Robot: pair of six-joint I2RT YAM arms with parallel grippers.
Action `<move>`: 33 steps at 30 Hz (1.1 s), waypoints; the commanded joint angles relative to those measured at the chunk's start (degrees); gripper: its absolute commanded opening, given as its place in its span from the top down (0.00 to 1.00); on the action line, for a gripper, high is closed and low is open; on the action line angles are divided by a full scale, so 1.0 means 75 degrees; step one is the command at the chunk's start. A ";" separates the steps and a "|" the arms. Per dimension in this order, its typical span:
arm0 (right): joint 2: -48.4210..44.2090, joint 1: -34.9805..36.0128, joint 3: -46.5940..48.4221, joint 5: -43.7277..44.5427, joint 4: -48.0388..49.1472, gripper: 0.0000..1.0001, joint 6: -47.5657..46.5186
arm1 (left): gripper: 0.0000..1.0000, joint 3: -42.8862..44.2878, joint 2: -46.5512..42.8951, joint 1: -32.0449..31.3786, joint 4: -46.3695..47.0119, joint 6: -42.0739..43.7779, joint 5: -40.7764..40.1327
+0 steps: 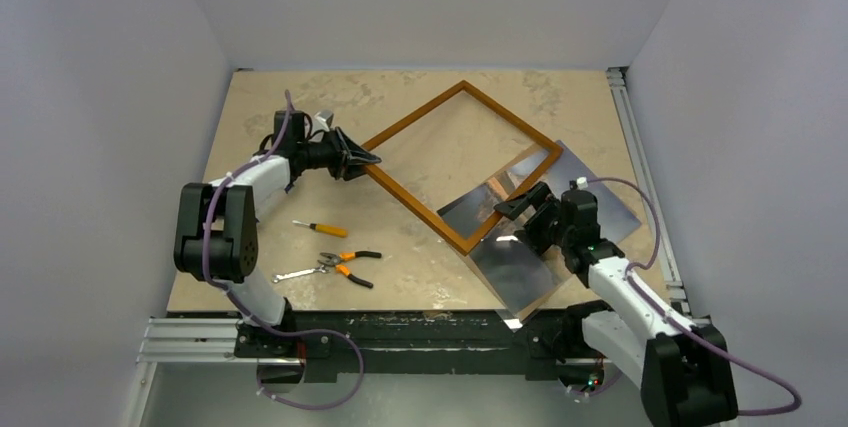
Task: Take the photo out of the frame
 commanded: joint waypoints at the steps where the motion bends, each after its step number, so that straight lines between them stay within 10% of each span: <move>1: 0.0753 -0.0759 -0.0835 -0.1934 0.4204 0.09 0.1326 | 1.00 0.0339 0.0176 0.0037 -0.0860 0.0588 -0.0081; 10: 0.1975 -0.0792 -0.0332 -0.1982 0.5296 0.29 0.1865 | 1.00 0.0547 0.0436 0.0172 -0.0767 0.0292 -0.0132; 17: 0.2288 -0.0414 -0.0207 -0.1681 0.5664 1.00 0.2299 | 0.70 0.0715 0.0160 0.0303 -0.1641 0.0595 -0.0889; 21: 0.2109 0.0159 0.0044 -0.1022 0.5206 1.00 0.2264 | 0.41 0.0877 -0.0184 0.0412 -0.2729 0.0838 -0.1745; 29: 0.1975 0.1295 0.0432 0.0979 0.4740 1.00 0.2558 | 0.24 0.1834 -0.1927 0.1148 -0.5757 0.2007 -0.6183; 33: 0.2267 0.1727 0.0577 0.1850 0.4875 1.00 0.2781 | 0.15 0.2229 -0.2253 0.1173 -0.6118 0.1980 -0.6557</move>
